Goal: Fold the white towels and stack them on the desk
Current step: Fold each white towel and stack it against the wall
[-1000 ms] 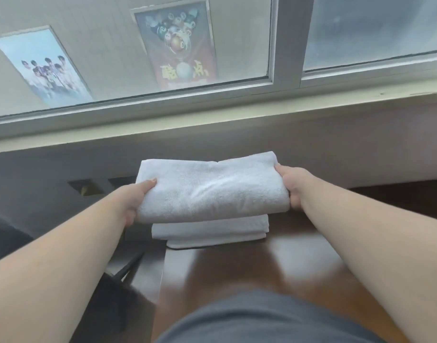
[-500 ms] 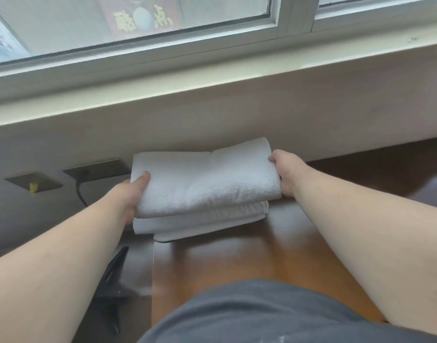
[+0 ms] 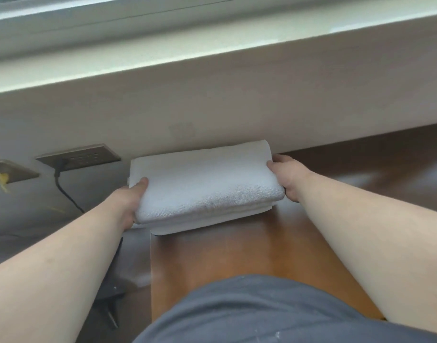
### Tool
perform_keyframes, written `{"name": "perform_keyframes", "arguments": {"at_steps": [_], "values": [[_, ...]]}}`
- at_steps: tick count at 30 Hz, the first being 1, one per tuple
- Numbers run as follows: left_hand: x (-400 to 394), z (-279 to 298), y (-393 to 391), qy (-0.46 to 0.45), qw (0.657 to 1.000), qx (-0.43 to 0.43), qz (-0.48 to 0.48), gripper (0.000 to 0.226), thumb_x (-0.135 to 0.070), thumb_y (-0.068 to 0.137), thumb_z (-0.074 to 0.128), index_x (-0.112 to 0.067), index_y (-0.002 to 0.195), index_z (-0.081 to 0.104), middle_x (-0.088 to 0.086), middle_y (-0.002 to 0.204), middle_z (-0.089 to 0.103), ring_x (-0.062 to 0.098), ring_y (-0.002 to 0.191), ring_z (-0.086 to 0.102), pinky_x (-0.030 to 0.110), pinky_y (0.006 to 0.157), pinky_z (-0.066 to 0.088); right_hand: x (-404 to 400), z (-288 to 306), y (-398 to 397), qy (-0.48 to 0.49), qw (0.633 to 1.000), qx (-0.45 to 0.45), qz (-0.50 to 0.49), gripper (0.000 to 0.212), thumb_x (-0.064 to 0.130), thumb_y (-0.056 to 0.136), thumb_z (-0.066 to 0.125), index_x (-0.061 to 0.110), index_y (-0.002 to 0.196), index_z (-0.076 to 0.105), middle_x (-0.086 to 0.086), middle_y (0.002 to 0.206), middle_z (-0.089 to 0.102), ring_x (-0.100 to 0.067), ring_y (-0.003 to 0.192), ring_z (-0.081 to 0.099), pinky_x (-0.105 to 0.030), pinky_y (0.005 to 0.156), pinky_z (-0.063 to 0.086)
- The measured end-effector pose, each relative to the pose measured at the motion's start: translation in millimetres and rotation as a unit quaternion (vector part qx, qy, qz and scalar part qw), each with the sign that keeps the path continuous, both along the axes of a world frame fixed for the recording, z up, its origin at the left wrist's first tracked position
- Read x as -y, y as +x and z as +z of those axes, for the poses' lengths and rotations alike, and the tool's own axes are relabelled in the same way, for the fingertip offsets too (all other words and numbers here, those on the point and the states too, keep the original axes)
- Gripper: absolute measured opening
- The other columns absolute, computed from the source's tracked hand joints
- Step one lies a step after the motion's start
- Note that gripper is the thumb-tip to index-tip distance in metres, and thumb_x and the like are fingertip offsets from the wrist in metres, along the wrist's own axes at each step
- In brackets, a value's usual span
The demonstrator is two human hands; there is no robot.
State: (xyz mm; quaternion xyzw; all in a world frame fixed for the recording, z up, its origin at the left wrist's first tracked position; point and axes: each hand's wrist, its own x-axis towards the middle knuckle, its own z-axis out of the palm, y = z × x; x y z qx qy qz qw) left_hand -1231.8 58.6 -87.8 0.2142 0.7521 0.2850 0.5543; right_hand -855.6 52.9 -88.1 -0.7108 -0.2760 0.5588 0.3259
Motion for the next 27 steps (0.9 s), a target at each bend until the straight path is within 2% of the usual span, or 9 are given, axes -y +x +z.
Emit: {"name": "perform_keyframes", "arguments": {"at_steps": [4, 8, 11, 16, 19, 22, 24, 26, 27], "values": [[-0.2, -3.5, -1.0, -0.006, 0.998, -0.059, -0.02, 0.08, -0.061, 0.081, 0.065, -0.016, 0.142, 0.04, 0.004, 0.129, 0.059, 0.032, 0.104, 0.064, 0.053, 0.091, 0.052, -0.4, -6.3, -4.0, 0.004, 0.997, 0.073, 0.005, 0.044, 0.035, 0.092, 0.055, 0.026, 0.135, 0.053, 0.001, 0.12, 0.065, -0.023, 0.108, 0.062, -0.041, 0.099, 0.05], [4.8, 3.3, 5.3, 0.06, 0.981, -0.186, -0.019, 0.074, -0.063, 0.074, 0.056, -0.02, 0.133, 0.045, 0.003, 0.111, 0.057, 0.03, 0.093, 0.06, 0.045, 0.087, 0.052, -1.6, -3.8, -9.1, 0.042, 0.993, 0.111, 0.0, 0.04, 0.036, 0.091, 0.056, 0.027, 0.13, 0.056, 0.009, 0.111, 0.066, -0.017, 0.103, 0.062, -0.032, 0.093, 0.048], [9.0, 7.6, 8.1, 0.113, 0.971, -0.209, 0.024, 0.07, -0.06, 0.068, 0.052, -0.023, 0.126, 0.049, 0.003, 0.101, 0.059, 0.017, 0.078, 0.058, 0.035, 0.077, 0.046, 0.1, -5.0, -12.7, 0.061, 0.992, 0.111, -0.001, 0.036, 0.034, 0.092, 0.056, 0.028, 0.127, 0.057, 0.012, 0.107, 0.067, -0.013, 0.102, 0.062, -0.03, 0.091, 0.048], [6.0, 9.1, 11.8, -0.013, 0.971, -0.234, -0.05, 0.063, -0.048, 0.08, 0.049, -0.019, 0.134, 0.039, 0.009, 0.105, 0.052, 0.035, 0.09, 0.052, 0.042, 0.081, 0.047, -1.7, 0.8, -14.4, 0.029, 0.984, 0.166, 0.052, 0.04, 0.032, 0.093, 0.052, 0.024, 0.132, 0.053, 0.007, 0.105, 0.061, -0.017, 0.093, 0.056, -0.026, 0.081, 0.04], [4.2, 14.9, 19.0, -0.012, 0.957, -0.286, -0.045, 0.068, -0.04, 0.082, 0.054, -0.014, 0.141, 0.031, 0.016, 0.127, 0.049, 0.04, 0.11, 0.05, 0.047, 0.097, 0.044, -5.9, 11.8, -20.1, 0.029, 0.968, 0.233, 0.088, 0.048, 0.023, 0.089, 0.049, 0.021, 0.137, 0.046, -0.003, 0.128, 0.055, -0.021, 0.095, 0.053, -0.027, 0.081, 0.038], [12.4, 25.9, 33.0, 0.201, 0.847, -0.478, -0.121, 0.063, -0.024, 0.083, 0.059, -0.011, 0.141, 0.039, 0.024, 0.133, 0.047, 0.044, 0.12, 0.045, 0.048, 0.101, 0.036, -4.0, 25.3, -36.8, 0.157, 0.884, 0.41, 0.158, 0.063, 0.013, 0.08, 0.05, 0.022, 0.142, 0.04, -0.007, 0.149, 0.038, -0.03, 0.126, 0.044, -0.04, 0.102, 0.037], [16.7, 29.9, 51.5, 0.341, 0.751, -0.488, -0.285, 0.054, -0.022, 0.088, 0.05, -0.009, 0.14, 0.046, 0.022, 0.136, 0.049, 0.04, 0.124, 0.042, 0.044, 0.104, 0.031, -3.3, 32.3, -57.8, 0.302, 0.795, 0.467, 0.243, 0.062, 0.011, 0.078, 0.05, 0.019, 0.14, 0.047, -0.008, 0.15, 0.041, -0.03, 0.135, 0.039, -0.046, 0.108, 0.033], [16.1, 25.8, 65.0, 0.326, 0.691, -0.476, -0.435, 0.054, -0.034, 0.094, 0.041, -0.02, 0.146, 0.039, 0.013, 0.151, 0.037, 0.034, 0.137, 0.031, 0.044, 0.113, 0.021, -4.6, 30.2, -74.1, 0.328, 0.733, 0.476, 0.358, 0.056, 0.023, 0.088, 0.047, 0.019, 0.144, 0.044, -0.008, 0.154, 0.037, -0.03, 0.143, 0.03, -0.049, 0.116, 0.023], [15.7, 20.7, 66.4, 0.275, 0.682, -0.494, -0.464, 0.055, -0.044, 0.097, 0.036, -0.029, 0.15, 0.031, 0.008, 0.157, 0.027, 0.032, 0.142, 0.022, 0.047, 0.115, 0.014, -4.1, 26.5, -77.1, 0.28, 0.728, 0.478, 0.404, 0.057, 0.036, 0.095, 0.041, 0.022, 0.15, 0.033, -0.006, 0.159, 0.027, -0.027, 0.148, 0.018, -0.048, 0.119, 0.014]]}}
